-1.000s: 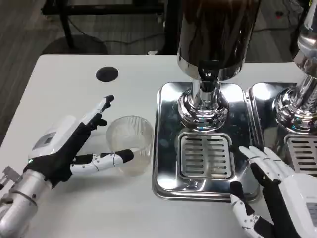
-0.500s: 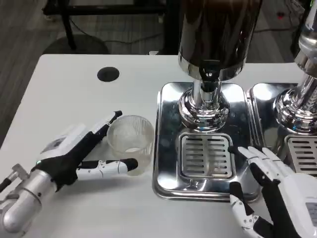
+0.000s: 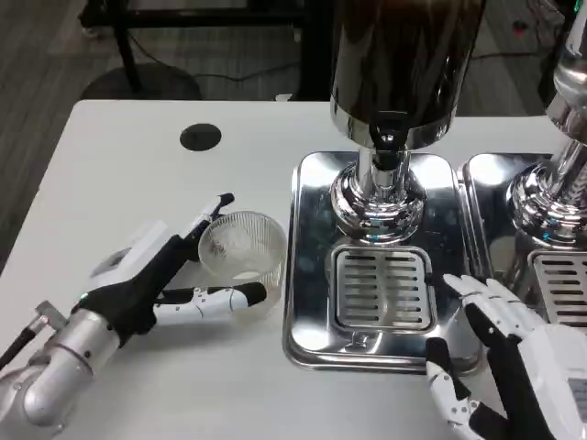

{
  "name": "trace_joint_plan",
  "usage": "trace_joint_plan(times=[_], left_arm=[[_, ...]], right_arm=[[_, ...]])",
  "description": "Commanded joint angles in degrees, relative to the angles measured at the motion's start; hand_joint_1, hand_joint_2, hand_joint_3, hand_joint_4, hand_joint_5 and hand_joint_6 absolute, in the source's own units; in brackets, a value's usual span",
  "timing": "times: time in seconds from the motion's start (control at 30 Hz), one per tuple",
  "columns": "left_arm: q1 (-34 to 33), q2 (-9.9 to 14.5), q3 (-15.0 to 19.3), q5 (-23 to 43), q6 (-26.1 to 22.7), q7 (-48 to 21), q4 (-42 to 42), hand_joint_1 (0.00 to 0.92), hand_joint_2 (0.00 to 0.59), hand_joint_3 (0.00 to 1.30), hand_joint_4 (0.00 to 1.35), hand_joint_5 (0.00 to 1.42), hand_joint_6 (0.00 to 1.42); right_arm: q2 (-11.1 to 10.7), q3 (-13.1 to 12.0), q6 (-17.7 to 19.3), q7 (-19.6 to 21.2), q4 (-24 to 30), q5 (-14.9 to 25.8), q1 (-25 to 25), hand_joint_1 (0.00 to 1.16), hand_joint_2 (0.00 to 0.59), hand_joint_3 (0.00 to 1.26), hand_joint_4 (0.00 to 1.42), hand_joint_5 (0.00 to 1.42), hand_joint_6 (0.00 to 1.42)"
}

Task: Grasp the cup under the faucet to collect the drink, then remove the cup.

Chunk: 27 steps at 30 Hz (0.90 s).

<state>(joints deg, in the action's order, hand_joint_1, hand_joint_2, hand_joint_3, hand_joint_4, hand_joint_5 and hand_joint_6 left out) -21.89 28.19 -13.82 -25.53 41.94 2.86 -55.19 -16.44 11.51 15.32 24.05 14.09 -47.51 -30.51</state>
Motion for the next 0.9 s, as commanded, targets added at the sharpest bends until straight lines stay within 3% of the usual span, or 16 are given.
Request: trace_joint_plan(times=[0.03, 0.2, 0.27, 0.33, 0.6, 0.9], left_arm=[[-1.9, -0.7, -1.2, -0.9, 1.8, 0.5, -2.0, 0.247, 0.053, 0.07, 0.16, 0.33, 0.35], [-2.6, -1.0, -1.4, -0.8, 2.9, 1.9, -3.5, 0.264, 0.078, 0.17, 0.26, 0.44, 0.58], [-2.6, -1.2, -1.3, -0.7, 3.5, 2.9, -4.2, 0.306, 0.106, 0.27, 0.34, 0.53, 0.71], [-2.5, -1.4, -1.2, -0.8, 4.1, 4.6, -4.8, 0.322, 0.120, 0.34, 0.39, 0.58, 0.75], [-2.4, -1.9, -0.6, -1.0, 5.9, 10.1, -6.9, 0.334, 0.133, 0.42, 0.52, 0.81, 1.06], [-2.3, -2.6, 0.3, -0.5, 8.9, 13.7, -7.3, 0.341, 0.141, 0.45, 0.57, 0.90, 1.15]], right_arm=[[0.1, -0.2, 0.3, -0.2, 0.3, 0.8, 0.2, 0.41, 0.493, 0.24, 0.20, 0.15, 0.25], [-0.2, -0.5, 0.7, -0.8, 0.3, 2.6, 0.5, 0.41, 0.491, 0.24, 0.20, 0.16, 0.26], [-0.3, -0.6, 0.9, -1.1, 0.3, 3.2, 0.5, 0.41, 0.491, 0.24, 0.20, 0.16, 0.26], [-0.5, -0.7, 0.9, -1.3, 0.3, 3.6, 0.6, 0.41, 0.491, 0.24, 0.20, 0.16, 0.26], [-0.6, -1.0, 1.2, -2.0, -0.1, 4.9, 1.2, 0.41, 0.485, 0.24, 0.19, 0.16, 0.28], [-0.6, -0.9, 1.5, -1.7, -0.2, 4.7, 1.2, 0.41, 0.485, 0.23, 0.19, 0.16, 0.28]])
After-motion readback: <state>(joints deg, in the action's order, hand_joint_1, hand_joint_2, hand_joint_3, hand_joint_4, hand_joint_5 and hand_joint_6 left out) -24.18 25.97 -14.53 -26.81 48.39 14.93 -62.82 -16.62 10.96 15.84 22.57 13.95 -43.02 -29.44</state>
